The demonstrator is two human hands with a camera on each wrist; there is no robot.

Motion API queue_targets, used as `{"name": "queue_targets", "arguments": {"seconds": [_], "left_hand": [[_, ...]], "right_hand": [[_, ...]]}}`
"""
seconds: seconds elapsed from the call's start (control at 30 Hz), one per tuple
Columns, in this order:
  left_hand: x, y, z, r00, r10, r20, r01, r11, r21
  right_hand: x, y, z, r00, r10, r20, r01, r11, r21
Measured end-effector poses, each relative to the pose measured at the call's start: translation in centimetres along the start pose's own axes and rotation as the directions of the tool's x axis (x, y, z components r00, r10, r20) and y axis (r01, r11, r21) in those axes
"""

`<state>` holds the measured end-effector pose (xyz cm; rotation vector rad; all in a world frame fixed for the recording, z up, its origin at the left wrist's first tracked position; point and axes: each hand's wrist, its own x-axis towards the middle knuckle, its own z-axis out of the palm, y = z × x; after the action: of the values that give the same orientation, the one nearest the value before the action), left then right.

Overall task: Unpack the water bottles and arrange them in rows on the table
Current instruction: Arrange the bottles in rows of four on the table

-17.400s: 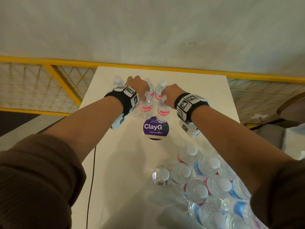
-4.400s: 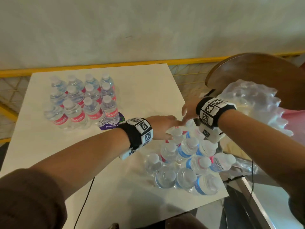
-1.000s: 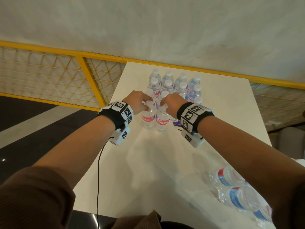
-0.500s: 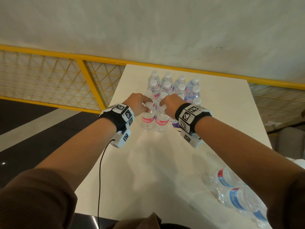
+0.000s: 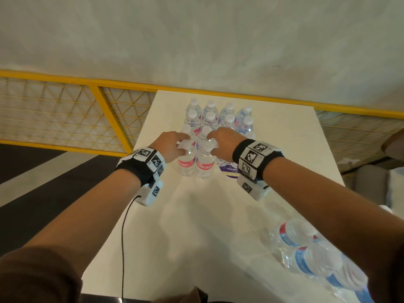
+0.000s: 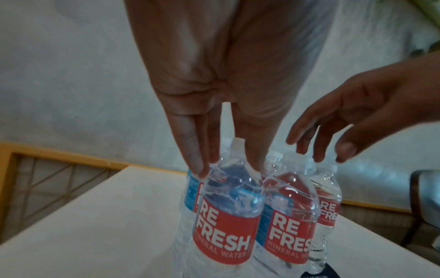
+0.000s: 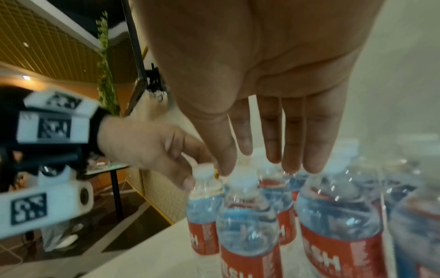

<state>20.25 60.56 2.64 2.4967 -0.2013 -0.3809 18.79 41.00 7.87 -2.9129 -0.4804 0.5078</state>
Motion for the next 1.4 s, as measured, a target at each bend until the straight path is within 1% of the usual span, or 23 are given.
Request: {"name": "queue_targets", "arguments": {"seconds": [0.03, 0.07, 0.1, 0.13, 0.17, 0.2, 0.23, 0.27, 0.3, 0.33, 0.4, 0.43, 0.5, 0.6, 0.67, 0.77, 0.83, 0.93, 1.07, 1.13, 1.2, 1.3, 1.4], "left_hand": [[-0.2, 0.3, -0.1, 0.999, 0.027, -0.029, -0.025, 0.996, 0.081], [-0.4, 0.8, -0.2, 0.992, 0.070, -0.103, -0.055, 0.989, 0.141], [-0.8, 1.8, -0.2, 0.970, 0.131, -0.204, -0.099, 0.982, 0.160], [-1.3, 3.0, 0.1, 0.931, 0.211, -0.297, -0.170, 0.973, 0.159], [-1.9, 4.6, 0.5, 0.884, 0.302, -0.358, -0.262, 0.952, 0.157], [-2.6, 6.4, 1.2, 0.845, 0.387, -0.369, -0.356, 0.922, 0.152], [-3.3, 8.3, 2.1, 0.822, 0.460, -0.336, -0.438, 0.887, 0.144], [-4.0, 10.3, 3.3, 0.810, 0.523, -0.267, -0.507, 0.852, 0.130], [-4.7, 12.2, 4.8, 0.802, 0.573, -0.166, -0.562, 0.819, 0.116], [-5.4, 13.9, 6.3, 0.791, 0.610, -0.041, -0.604, 0.790, 0.102], [-6.6, 16.8, 9.7, 0.741, 0.636, 0.214, -0.665, 0.740, 0.099], [-7.1, 17.7, 11.5, 0.714, 0.624, 0.319, -0.682, 0.722, 0.114], [-7.5, 18.9, 14.6, 0.673, 0.570, 0.471, -0.694, 0.706, 0.138], [-7.4, 19.6, 17.8, 0.633, 0.489, 0.599, -0.681, 0.721, 0.131], [-7.2, 19.5, 18.6, 0.640, 0.461, 0.614, -0.646, 0.756, 0.105], [-6.7, 19.4, 19.0, 0.684, 0.437, 0.585, -0.553, 0.833, 0.024], [-6.2, 18.9, 18.6, 0.729, 0.412, 0.547, -0.475, 0.879, -0.028], [-5.1, 17.4, 17.2, 0.813, 0.356, 0.460, -0.357, 0.930, -0.089], [-3.1, 14.9, 14.4, 0.877, 0.311, 0.366, -0.299, 0.950, -0.093], [-2.1, 13.6, 12.7, 0.910, 0.276, 0.309, -0.273, 0.960, -0.053], [-1.4, 12.6, 11.1, 0.927, 0.251, 0.280, -0.263, 0.965, 0.006], [-0.9, 12.1, 9.4, 0.928, 0.229, 0.295, -0.275, 0.953, 0.126], [-0.1, 12.5, 8.0, 0.927, 0.200, 0.317, -0.301, 0.902, 0.311]], "right_hand": [[-0.9, 0.8, -0.8, 1.000, 0.000, -0.002, 0.000, 1.000, 0.010], [-2.1, 1.7, -1.6, 1.000, 0.005, 0.005, -0.005, 1.000, 0.014], [-3.3, 2.8, -2.4, 1.000, 0.015, 0.021, -0.015, 1.000, 0.007], [-4.8, 4.0, -2.9, 0.998, 0.036, 0.046, -0.036, 0.999, -0.014], [-6.3, 5.3, -3.3, 0.995, 0.066, 0.075, -0.064, 0.997, -0.041], [-7.8, 6.5, -3.4, 0.989, 0.105, 0.105, -0.098, 0.993, -0.065], [-9.3, 7.6, -3.2, 0.980, 0.144, 0.135, -0.133, 0.988, -0.083], [-10.7, 8.7, -2.9, 0.971, 0.179, 0.160, -0.164, 0.981, -0.099], [-12.0, 9.6, -2.6, 0.962, 0.208, 0.179, -0.191, 0.975, -0.111], [-13.2, 10.5, -2.1, 0.952, 0.237, 0.194, -0.218, 0.969, -0.114], [-15.3, 12.0, -1.2, 0.934, 0.281, 0.220, -0.263, 0.959, -0.109], [-16.3, 12.8, -0.7, 0.926, 0.300, 0.227, -0.282, 0.953, -0.111], [-18.0, 14.2, 0.2, 0.912, 0.336, 0.235, -0.317, 0.941, -0.117], [-20.4, 15.7, 1.4, 0.892, 0.372, 0.256, -0.354, 0.928, -0.115], [-21.1, 15.9, 2.2, 0.882, 0.379, 0.281, -0.363, 0.925, -0.110], [-21.7, 16.4, 3.2, 0.870, 0.393, 0.299, -0.381, 0.919, -0.098], [-21.6, 16.4, 3.5, 0.881, 0.385, 0.275, -0.377, 0.922, -0.082], [-20.9, 15.9, 3.2, 0.907, 0.358, 0.221, -0.354, 0.934, -0.058], [-18.8, 15.3, 2.5, 0.926, 0.341, 0.159, -0.343, 0.939, -0.018], [-17.4, 14.7, 1.9, 0.936, 0.326, 0.134, -0.329, 0.944, 0.002], [-15.7, 13.7, 1.2, 0.949, 0.295, 0.114, -0.297, 0.955, -0.006], [-12.8, 12.2, 0.8, 0.961, 0.258, 0.099, -0.256, 0.966, -0.028], [-10.2, 10.7, 1.2, 0.967, 0.230, 0.106, -0.225, 0.973, -0.057]]}}
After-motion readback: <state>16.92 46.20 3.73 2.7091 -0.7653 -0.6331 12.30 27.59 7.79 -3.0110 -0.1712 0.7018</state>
